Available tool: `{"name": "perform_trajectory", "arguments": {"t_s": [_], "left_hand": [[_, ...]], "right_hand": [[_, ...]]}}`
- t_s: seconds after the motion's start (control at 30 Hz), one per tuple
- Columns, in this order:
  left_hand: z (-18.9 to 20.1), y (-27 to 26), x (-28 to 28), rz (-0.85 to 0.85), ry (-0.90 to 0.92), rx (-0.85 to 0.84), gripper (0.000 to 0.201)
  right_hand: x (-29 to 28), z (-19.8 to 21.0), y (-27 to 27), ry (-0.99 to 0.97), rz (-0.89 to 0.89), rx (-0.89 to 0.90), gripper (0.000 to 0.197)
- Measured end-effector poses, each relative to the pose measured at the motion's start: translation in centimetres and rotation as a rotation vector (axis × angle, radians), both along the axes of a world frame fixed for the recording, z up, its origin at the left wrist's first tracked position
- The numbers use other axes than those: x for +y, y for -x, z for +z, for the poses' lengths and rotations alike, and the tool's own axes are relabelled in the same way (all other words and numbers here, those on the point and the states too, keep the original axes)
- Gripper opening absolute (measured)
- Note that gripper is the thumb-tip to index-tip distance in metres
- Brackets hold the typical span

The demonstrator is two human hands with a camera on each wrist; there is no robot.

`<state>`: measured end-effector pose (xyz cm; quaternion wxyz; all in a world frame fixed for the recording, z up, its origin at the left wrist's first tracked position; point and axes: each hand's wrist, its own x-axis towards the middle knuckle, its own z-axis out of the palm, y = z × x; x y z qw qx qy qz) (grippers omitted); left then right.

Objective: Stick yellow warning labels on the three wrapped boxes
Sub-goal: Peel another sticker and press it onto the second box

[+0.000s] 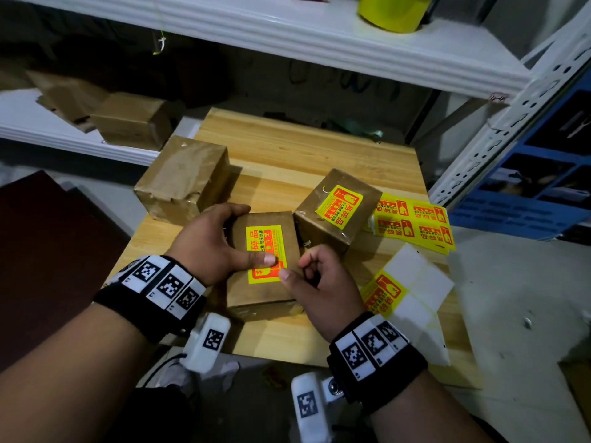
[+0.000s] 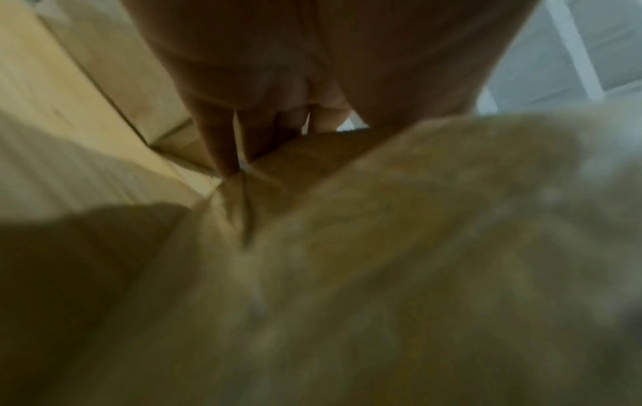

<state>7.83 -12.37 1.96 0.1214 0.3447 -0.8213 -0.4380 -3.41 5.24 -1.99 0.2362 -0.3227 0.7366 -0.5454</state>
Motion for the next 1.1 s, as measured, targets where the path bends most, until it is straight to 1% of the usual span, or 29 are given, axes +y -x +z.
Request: {"name": "perform_trajectory", "arguments": {"t_s": [0.1, 0.17, 0.3, 0.4, 0.47, 0.5, 0.6, 0.7, 0.77, 0.8, 0.9, 0.97, 1.0, 1.03, 1.1], "left_hand": [[0.0, 0.5, -0.2, 0.056, -0.049, 0.021, 0.081], [-0.2, 0.7, -0.3, 0.099, -0.079, 0.034, 0.067], [-0.5, 1.2, -0.4, 0.17, -0.091, 0.096, 0.047], [-1.0, 1.4, -0.6, 0.2, -0.107, 0.133, 0.035], [-1.5, 1.4, -0.7, 0.174, -0.092, 0.159, 0.029], [-1.7, 1.3, -0.7, 0.136, -0.067, 0.171, 0.026], [-1.7, 0.7, -0.6, -0.075, -0.003, 0.242, 0.034], [-1.4, 0.0, -0.7, -0.222, -0.048, 0.196, 0.043], [-1.6, -0.3, -0.8, -0.248, -0.029, 0.162, 0.05], [-1.7, -0.2, -0.8, -0.245, -0.008, 0.157, 0.051], [-2.0, 0.0, -0.6, -0.233, 0.031, 0.165, 0.047], [-1.9, -0.1, -0.6, -0.226, 0.024, 0.166, 0.047], [-1.8, -0.2, -0.7, -0.229, 0.002, 0.153, 0.051], [-1.6, -0.4, -0.7, -0.245, -0.022, 0.126, 0.062], [-1.6, -1.0, -1.0, -0.302, -0.028, 0.052, 0.096]], "right_hand": [[-0.1, -0.2, 0.3, -0.013, 0.019, -0.015, 0.032], [0.0, -0.2, 0.4, -0.019, 0.023, -0.018, 0.032], [0.1, -0.2, 0.4, -0.005, 0.027, -0.014, 0.025], [0.1, -0.3, 0.5, 0.002, 0.022, -0.026, 0.025], [0.0, -0.3, 0.5, 0.013, 0.024, -0.029, 0.023], [0.1, -0.4, 0.5, 0.018, 0.024, -0.03, 0.022], [0.1, -0.5, 0.5, 0.035, 0.025, -0.038, 0.022], [0.1, -0.7, 0.6, 0.039, 0.016, -0.043, 0.022], [0.0, -0.7, 0.6, 0.044, 0.013, -0.044, 0.023], [0.0, -0.6, 0.6, 0.045, 0.016, -0.043, 0.023], [0.1, -0.6, 0.7, 0.038, 0.021, -0.041, 0.023], [0.1, -0.6, 0.8, 0.037, 0.013, -0.038, 0.023], [0.1, -0.6, 0.8, 0.039, 0.007, -0.033, 0.023], [0.1, -0.6, 0.7, 0.036, 0.0, -0.021, 0.023], [0.2, -0.5, 0.5, 0.017, -0.01, 0.015, 0.023]]}}
